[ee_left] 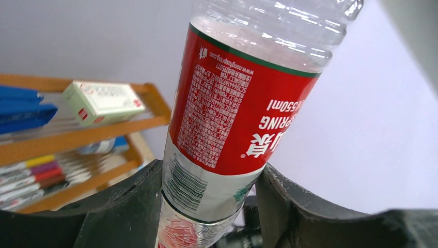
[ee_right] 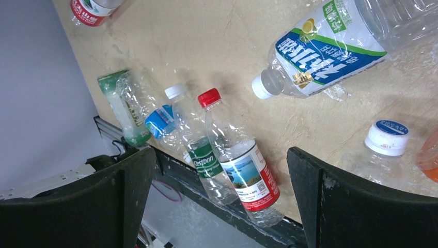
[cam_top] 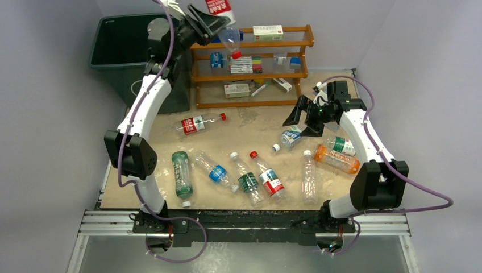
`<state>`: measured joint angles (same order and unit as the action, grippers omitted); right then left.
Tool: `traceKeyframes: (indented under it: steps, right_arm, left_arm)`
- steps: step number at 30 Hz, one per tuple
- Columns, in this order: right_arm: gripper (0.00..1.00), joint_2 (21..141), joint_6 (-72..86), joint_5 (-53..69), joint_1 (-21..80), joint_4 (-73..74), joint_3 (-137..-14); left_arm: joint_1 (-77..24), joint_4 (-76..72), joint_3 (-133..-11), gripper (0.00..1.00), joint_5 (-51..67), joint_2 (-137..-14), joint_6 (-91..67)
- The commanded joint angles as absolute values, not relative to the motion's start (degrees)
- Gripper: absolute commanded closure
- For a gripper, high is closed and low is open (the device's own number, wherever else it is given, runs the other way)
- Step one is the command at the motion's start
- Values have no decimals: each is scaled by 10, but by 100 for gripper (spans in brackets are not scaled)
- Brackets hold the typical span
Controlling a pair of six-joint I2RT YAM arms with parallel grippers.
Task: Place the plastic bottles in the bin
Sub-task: Pick up the plastic bottle at the center of the board, then place the plastic bottle in the trash bin.
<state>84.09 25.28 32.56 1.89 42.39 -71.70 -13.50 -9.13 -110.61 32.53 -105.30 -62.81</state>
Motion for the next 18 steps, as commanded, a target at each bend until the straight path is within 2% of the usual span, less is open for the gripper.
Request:
traceKeyframes:
  steps: [1, 8, 18]
  right_arm:
    - [0, 838, 245, 337, 21, 414, -718]
    - [0, 837, 245, 338, 21, 414, -716]
    - [0, 838, 246, 341, 21, 414, -717]
  left_arm:
    - [-103, -303, -1087, 49, 325, -1029, -786]
    - [-48, -490, -1053, 50, 269, -1047, -949]
    - [32, -454, -1049, 50, 251, -1036, -917]
